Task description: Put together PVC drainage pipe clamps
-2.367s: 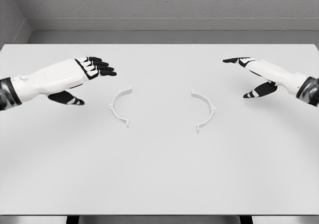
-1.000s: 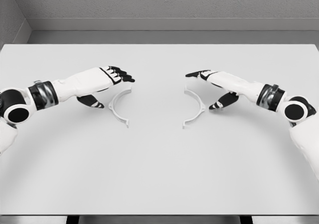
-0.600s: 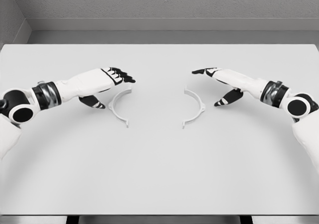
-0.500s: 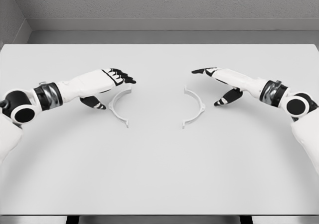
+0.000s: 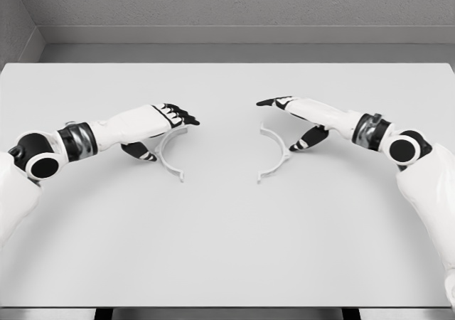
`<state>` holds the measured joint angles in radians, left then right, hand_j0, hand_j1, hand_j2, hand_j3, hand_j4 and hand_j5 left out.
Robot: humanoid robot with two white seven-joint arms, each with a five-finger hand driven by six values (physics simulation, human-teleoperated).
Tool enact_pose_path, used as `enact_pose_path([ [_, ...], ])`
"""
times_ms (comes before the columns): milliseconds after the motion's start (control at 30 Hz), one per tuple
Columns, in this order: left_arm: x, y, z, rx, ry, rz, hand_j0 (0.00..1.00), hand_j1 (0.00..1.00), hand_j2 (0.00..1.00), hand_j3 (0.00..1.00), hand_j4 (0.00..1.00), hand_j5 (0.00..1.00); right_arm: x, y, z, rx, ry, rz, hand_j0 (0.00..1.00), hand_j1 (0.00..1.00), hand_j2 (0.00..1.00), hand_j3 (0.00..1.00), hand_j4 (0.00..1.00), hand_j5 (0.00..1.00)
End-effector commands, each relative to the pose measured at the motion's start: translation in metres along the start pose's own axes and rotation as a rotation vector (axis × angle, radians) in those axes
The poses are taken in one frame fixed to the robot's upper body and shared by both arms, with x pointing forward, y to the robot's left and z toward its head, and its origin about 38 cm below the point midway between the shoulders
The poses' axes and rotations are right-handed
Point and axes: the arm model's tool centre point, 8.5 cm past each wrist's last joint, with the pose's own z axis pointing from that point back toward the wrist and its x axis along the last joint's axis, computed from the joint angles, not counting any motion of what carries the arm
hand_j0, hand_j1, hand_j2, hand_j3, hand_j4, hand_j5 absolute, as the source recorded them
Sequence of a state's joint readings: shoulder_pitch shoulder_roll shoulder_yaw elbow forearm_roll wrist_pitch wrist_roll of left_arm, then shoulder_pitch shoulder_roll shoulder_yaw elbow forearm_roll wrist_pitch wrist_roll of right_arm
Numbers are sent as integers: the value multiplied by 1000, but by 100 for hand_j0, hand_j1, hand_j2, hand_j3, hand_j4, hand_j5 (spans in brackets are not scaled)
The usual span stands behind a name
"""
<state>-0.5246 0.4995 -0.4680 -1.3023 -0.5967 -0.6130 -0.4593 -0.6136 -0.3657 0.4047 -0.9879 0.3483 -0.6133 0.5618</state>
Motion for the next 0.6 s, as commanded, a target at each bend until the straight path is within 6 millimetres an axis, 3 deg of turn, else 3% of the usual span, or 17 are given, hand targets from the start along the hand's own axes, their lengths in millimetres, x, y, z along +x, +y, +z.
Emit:
enact_pose_path([
  [0,2,0,-3,6,-6,5,100,100,100,100,100,100,4,1,-5,-6,-13,-10,100,100,100,100,100,100],
  [567,22,7,-32,26,-52,-15,100,100,100,100,100,100,20,2,-27,-2,-55,-2,100,100,100,100,100,100],
])
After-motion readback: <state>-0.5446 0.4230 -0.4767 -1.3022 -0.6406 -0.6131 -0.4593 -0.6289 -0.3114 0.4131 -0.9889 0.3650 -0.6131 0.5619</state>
